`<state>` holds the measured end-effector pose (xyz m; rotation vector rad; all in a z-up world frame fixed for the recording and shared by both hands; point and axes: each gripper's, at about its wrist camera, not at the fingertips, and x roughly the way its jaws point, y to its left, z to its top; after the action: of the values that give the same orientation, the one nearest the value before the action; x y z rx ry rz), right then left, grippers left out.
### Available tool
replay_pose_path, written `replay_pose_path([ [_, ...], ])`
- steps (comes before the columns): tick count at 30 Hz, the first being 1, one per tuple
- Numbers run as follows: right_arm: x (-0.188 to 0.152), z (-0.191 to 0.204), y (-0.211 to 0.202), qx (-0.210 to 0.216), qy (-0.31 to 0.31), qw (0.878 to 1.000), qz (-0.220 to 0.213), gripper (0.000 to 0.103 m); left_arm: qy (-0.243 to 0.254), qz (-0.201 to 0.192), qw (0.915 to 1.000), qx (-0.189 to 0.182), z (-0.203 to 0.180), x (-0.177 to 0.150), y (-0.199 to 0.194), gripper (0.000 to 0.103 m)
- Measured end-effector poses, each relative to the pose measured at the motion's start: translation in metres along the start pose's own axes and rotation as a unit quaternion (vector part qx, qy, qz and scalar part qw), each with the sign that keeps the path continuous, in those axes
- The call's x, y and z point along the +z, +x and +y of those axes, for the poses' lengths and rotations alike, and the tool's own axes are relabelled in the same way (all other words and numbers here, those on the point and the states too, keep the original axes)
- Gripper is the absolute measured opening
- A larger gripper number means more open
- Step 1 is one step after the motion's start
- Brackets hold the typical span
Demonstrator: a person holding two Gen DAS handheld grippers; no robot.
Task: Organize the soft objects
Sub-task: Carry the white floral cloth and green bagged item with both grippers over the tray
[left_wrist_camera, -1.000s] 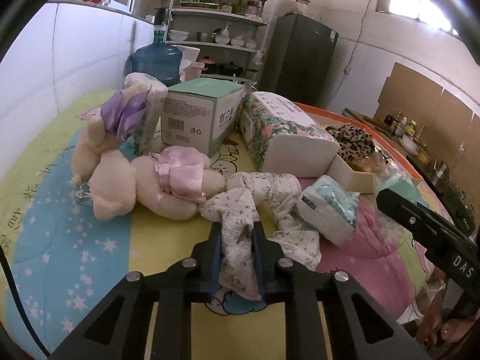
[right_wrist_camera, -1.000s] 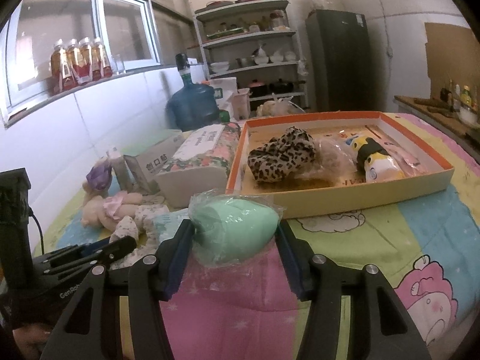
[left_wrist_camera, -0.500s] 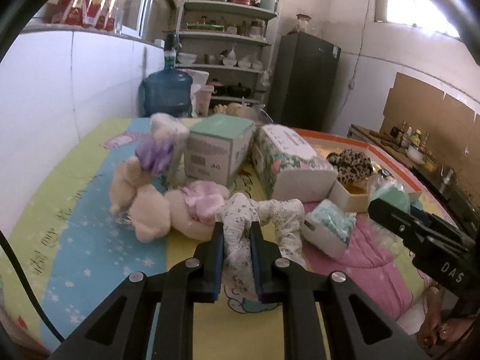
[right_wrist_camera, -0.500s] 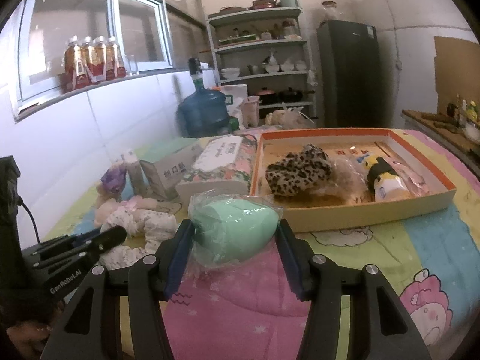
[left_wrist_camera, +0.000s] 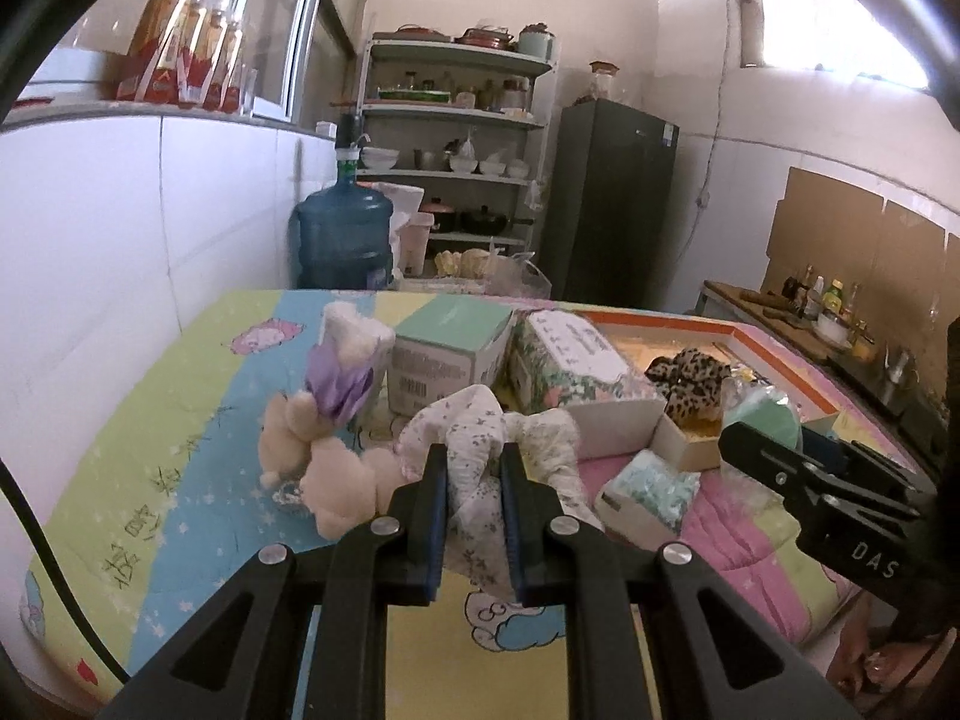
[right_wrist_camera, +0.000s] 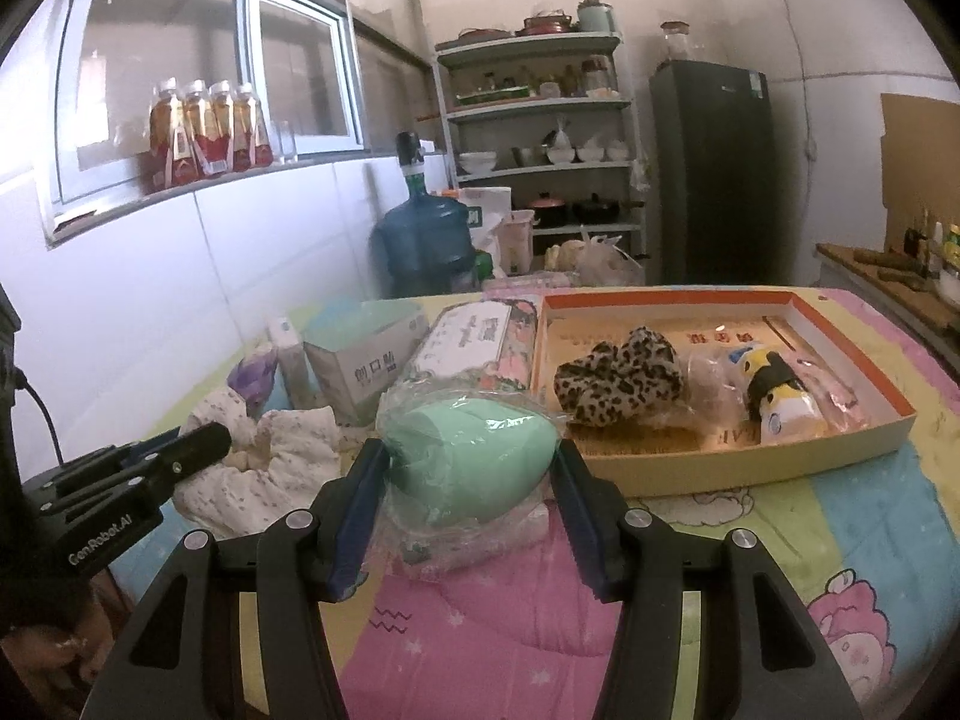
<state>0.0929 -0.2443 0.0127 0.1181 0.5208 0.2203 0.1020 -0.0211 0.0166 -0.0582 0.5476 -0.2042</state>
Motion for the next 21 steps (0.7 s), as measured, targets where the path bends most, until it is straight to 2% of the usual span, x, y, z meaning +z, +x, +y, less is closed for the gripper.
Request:
replay_pose_path([
  [8, 0.011, -0.008, -0.007, -0.011, 0.002, 1.0, -0.02, 0.057, 0.013, -0.021, 0.9996, -0.012, -0.012, 0.017, -0.004, 0.017],
  [21, 0.025, -0.035, -0.019, -0.04, 0.016, 0.998, -0.044, 0.057, 0.031, -0.042, 0.9974, -0.05, -0.046, 0.039, -0.001, 0.017],
])
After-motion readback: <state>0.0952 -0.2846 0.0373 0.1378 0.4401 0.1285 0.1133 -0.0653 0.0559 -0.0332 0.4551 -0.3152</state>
